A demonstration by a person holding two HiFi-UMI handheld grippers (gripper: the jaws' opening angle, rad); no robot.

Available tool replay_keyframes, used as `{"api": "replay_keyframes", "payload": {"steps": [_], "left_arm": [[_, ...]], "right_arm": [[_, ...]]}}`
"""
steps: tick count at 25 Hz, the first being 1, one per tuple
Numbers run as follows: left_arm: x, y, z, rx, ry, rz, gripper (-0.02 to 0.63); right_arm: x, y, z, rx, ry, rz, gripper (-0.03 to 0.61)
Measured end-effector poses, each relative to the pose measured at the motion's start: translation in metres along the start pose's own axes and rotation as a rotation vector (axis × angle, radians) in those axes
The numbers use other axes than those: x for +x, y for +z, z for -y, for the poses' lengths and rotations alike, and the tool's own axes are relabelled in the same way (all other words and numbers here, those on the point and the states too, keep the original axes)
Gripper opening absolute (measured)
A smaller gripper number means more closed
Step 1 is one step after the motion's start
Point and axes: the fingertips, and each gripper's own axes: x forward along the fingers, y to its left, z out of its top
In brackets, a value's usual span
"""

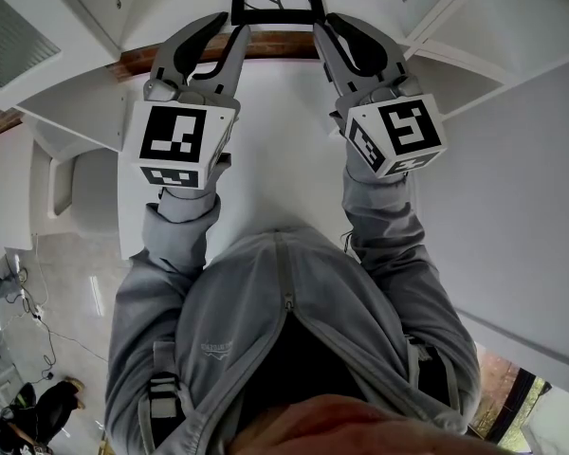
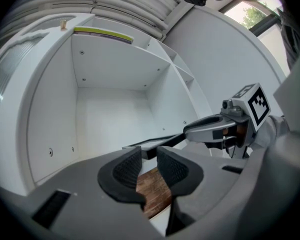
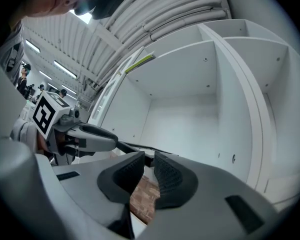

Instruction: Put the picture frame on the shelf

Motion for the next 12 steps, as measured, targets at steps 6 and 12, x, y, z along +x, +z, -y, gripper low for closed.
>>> {"api": "replay_keyframes", "payload": {"steps": [6, 12], "left_arm": [[-0.01, 0.007, 0.004, -0.01, 0.003, 0.017, 0.098], [-0.035, 0.029, 0.016, -0.015, 0.012, 0.066, 0.033]], "right_arm": [[-0.009, 0.01, -0.004, -0.011, -0.023, 0.021, 0.074], [-0.034, 0.034, -0.012, 0.0, -0.085, 0.053, 0.055]]}}
